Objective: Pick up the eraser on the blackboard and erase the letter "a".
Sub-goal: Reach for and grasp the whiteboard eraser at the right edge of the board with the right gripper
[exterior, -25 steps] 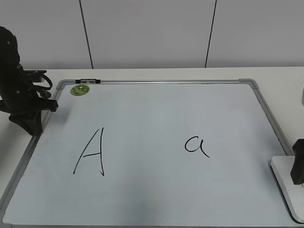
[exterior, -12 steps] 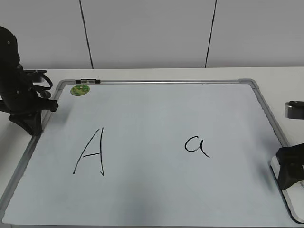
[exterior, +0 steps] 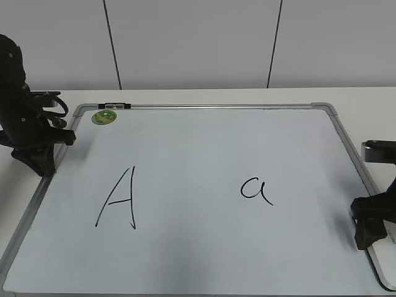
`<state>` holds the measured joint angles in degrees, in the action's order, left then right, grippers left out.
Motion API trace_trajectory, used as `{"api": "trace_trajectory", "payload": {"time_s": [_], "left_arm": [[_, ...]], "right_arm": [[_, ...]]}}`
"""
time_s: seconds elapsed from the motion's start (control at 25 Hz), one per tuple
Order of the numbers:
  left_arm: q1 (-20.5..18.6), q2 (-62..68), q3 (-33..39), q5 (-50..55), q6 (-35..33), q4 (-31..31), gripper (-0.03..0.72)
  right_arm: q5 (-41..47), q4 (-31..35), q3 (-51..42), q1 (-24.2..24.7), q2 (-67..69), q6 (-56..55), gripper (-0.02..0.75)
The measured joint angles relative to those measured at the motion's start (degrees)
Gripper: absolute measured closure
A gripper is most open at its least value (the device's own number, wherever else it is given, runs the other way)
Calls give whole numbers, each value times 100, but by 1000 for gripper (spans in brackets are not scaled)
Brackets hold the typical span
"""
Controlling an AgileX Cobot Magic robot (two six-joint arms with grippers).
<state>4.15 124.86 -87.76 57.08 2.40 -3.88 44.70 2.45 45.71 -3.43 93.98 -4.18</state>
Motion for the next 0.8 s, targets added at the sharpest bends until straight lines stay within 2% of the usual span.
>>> {"api": "trace_trajectory", "payload": {"time_s": [0.28,0.52,0.8], "left_arm": [[0,0,0,0,0,0,624],[0,0,0,0,0,0,624],[0,0,0,0,0,0,623]], "right_arm": [[-93,-4,0,0,188,0,86],[-95,-110,0,11,201,0,203],[-95,-110,0,11,201,0,207]]}}
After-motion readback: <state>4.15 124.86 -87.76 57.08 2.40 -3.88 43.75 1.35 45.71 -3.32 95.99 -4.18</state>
